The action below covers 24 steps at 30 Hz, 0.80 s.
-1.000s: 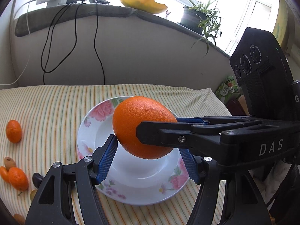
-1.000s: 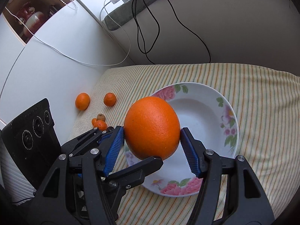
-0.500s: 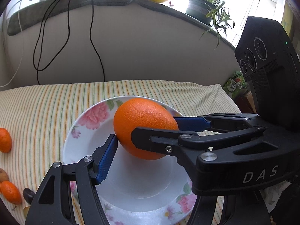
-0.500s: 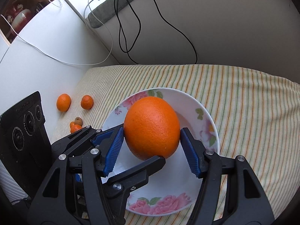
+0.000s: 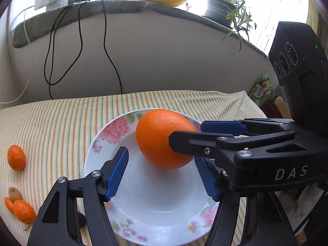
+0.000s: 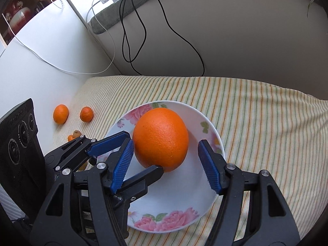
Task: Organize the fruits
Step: 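Open the right tool and release the orange in the bowl, then move the right tool back toward the kiwis and plums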
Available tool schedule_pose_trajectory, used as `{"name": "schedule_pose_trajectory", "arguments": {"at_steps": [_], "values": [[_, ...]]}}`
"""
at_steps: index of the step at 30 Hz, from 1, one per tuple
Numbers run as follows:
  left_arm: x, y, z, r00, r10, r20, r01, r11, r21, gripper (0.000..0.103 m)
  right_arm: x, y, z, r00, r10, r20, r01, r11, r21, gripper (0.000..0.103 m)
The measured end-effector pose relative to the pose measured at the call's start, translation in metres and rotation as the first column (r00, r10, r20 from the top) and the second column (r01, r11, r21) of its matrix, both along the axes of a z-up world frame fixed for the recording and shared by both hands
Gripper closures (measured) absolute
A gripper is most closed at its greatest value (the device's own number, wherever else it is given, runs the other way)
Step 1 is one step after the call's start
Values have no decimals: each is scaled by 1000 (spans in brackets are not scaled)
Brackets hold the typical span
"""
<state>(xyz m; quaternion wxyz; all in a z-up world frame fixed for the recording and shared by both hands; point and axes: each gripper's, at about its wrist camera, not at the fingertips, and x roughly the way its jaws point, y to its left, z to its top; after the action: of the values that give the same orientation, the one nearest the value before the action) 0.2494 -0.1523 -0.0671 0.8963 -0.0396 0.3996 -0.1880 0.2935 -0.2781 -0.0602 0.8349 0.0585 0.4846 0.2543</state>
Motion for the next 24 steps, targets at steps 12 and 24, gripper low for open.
{"name": "schedule_pose_trajectory", "arguments": {"at_steps": [12, 24], "values": [[-28, 26, 14, 998, 28, 57, -29, 999, 29, 37, -36, 3, 31, 988, -24, 154, 36, 997, -74, 34], [-75, 59, 28, 990, 71, 123, -83, 992, 92, 37, -77, 21, 58, 962, -16, 272, 36, 997, -70, 27]]}}
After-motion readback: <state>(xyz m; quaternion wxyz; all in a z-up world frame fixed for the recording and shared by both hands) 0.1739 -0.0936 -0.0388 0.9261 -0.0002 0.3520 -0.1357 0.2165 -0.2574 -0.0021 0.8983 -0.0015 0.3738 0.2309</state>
